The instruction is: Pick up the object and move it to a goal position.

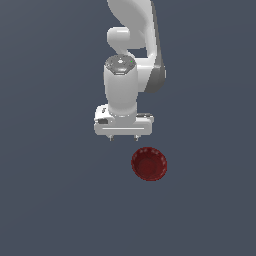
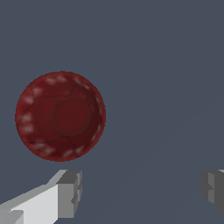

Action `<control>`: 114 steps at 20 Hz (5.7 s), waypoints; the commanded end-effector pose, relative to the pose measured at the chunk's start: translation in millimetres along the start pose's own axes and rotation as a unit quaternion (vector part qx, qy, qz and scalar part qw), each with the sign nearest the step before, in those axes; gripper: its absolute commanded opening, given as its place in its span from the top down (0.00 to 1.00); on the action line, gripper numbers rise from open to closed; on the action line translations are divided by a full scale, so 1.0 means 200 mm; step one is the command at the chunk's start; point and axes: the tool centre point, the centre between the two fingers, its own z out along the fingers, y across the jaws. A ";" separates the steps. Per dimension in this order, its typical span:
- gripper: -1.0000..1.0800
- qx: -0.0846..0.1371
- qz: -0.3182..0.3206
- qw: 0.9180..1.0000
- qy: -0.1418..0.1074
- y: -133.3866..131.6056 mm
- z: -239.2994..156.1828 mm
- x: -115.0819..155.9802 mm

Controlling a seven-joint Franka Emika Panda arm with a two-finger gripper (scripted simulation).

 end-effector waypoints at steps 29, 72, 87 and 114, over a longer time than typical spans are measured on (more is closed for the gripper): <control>0.38 0.084 -0.047 0.995 0.022 -0.09 0.36 0.08; 1.00 0.238 -0.037 0.962 0.132 -0.22 0.70 0.30; 1.00 0.238 -0.038 0.962 0.132 -0.18 0.67 0.25; 1.00 0.238 -0.037 0.962 0.131 0.58 0.28 -0.41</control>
